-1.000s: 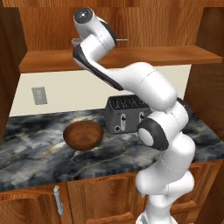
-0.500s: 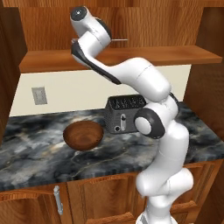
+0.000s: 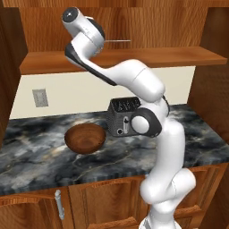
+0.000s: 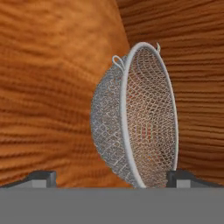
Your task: Open the cabinet and setup a tea strainer by placing it in the bowl upright.
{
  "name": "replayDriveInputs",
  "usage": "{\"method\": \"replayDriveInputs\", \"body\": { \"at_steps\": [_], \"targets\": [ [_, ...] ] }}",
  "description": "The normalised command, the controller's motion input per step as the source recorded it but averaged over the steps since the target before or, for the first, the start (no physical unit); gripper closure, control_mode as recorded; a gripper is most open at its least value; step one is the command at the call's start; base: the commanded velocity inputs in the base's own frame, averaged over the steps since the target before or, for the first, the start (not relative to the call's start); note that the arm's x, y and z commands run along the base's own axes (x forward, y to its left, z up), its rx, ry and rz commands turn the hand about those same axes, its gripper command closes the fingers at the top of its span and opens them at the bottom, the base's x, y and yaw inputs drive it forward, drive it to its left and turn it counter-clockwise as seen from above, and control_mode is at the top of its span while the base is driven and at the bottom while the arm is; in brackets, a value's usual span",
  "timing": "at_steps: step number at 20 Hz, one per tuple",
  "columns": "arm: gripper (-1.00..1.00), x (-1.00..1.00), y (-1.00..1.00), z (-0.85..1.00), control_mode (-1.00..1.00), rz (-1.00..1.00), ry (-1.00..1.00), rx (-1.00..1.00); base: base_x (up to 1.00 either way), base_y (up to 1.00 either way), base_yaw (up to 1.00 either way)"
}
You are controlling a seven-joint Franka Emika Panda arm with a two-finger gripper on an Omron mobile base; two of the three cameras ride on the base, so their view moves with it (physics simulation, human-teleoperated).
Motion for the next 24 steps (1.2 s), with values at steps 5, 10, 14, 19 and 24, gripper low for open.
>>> {"method": "replayDriveInputs", "body": {
  "at_steps": [5, 10, 14, 19, 24],
  "targets": [
    [-1.0, 0.21, 0.01, -0.02, -1.0, 0.06, 0.04, -0.05, 0.0, 0.0, 0.0],
    [-1.0, 0.17, 0.0, -0.15, -1.0, 0.03, 0.06, -0.03, 0.0, 0.0, 0.0],
    [-1.0, 0.16, 0.0, -0.11, -1.0, 0.01, 0.08, -0.01, 0.0, 0.0, 0.0],
    [-1.0, 0.13, 0.0, -0.01, -1.0, 0.03, 0.02, 0.0, 0.0, 0.0, 0.0],
    [-1.0, 0.14, 0.0, 0.0, -1.0, 0.04, 0.0, 0.0, 0.0, 0.0, 0.0]
  ]
}}
